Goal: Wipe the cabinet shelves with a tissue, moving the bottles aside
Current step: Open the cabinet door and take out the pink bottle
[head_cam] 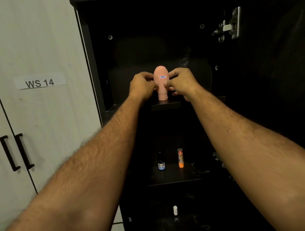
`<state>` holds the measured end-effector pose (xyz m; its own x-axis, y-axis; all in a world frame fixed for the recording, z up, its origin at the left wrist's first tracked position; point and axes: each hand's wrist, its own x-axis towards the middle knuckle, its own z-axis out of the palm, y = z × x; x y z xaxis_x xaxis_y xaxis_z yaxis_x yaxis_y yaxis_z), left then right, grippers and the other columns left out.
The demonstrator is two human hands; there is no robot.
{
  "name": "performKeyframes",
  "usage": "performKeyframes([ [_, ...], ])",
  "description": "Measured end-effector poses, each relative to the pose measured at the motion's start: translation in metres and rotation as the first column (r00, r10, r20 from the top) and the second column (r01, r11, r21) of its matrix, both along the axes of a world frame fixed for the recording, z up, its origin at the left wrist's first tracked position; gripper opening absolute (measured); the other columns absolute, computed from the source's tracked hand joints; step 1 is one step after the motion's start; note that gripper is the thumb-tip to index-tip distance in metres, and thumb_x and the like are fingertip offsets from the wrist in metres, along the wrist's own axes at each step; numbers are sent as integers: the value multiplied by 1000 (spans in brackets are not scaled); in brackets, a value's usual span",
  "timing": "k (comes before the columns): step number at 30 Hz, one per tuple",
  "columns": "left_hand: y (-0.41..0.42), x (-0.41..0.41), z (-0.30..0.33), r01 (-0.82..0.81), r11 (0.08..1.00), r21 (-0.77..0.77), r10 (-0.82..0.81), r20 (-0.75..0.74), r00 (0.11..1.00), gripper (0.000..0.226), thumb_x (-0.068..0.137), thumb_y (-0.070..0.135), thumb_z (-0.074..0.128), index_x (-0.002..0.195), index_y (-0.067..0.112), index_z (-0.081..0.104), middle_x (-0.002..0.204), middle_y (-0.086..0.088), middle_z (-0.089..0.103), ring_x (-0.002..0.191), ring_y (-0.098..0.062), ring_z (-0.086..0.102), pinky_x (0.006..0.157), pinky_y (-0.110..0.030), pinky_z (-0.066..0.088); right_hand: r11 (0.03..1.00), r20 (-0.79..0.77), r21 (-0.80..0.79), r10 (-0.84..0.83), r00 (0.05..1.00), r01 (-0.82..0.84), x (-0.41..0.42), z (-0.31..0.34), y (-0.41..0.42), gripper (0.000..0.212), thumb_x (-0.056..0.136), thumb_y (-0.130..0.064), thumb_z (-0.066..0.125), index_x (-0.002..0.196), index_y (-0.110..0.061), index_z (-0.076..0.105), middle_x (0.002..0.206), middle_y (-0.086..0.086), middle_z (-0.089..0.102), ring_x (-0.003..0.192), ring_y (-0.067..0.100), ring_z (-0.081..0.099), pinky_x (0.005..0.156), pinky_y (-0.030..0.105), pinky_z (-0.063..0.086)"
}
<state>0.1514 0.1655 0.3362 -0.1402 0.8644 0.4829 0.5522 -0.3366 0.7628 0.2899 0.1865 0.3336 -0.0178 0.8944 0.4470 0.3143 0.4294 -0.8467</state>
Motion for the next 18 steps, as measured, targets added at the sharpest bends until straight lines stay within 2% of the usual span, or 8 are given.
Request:
performKeyframes([
  [3,-4,-2,-3,-14,994,111,12,22,1000,34,91,12,62,124,18,58,108,8,58,101,-8,59,94,-36,53,999,-53,51,18,998,-16,0,-2,-5,22,87,-10,70,86,-28,58,105,-2,63,90,13,66,72,31,58],
  [7,-17,-10,-3,5,974,225,-29,104,994,30,90,13,65,119,19,62,102,12,60,97,-6,62,87,-33,56,990,-136,86,123,983,-111,-3,0,-20,20,85,-10,72,89,-27,62,107,-1,66,93,16,68,72,33,58],
  [10,-33,-22,-7,54,966,252,-95,154,983,30,89,11,65,118,19,61,107,8,60,99,-8,62,81,-28,57,981,-182,89,186,966,-172,-11,-2,-33,18,85,-11,73,93,-25,65,108,-1,66,96,17,68,72,33,59],
  [14,-61,-44,-15,134,961,242,-184,198,963,33,91,8,63,123,14,58,112,3,59,97,-8,61,62,-13,53,974,-207,65,225,952,-216,-30,-11,-51,18,84,-12,74,96,-25,67,108,-1,68,98,18,69,76,37,61],
  [18,-91,-76,-27,164,965,204,-214,254,943,33,91,10,64,124,15,58,120,-3,60,104,-15,63,66,-16,55,962,-245,35,270,931,-270,-59,-24,-78,19,85,-12,73,100,-23,69,108,2,69,98,20,70,71,32,59],
])
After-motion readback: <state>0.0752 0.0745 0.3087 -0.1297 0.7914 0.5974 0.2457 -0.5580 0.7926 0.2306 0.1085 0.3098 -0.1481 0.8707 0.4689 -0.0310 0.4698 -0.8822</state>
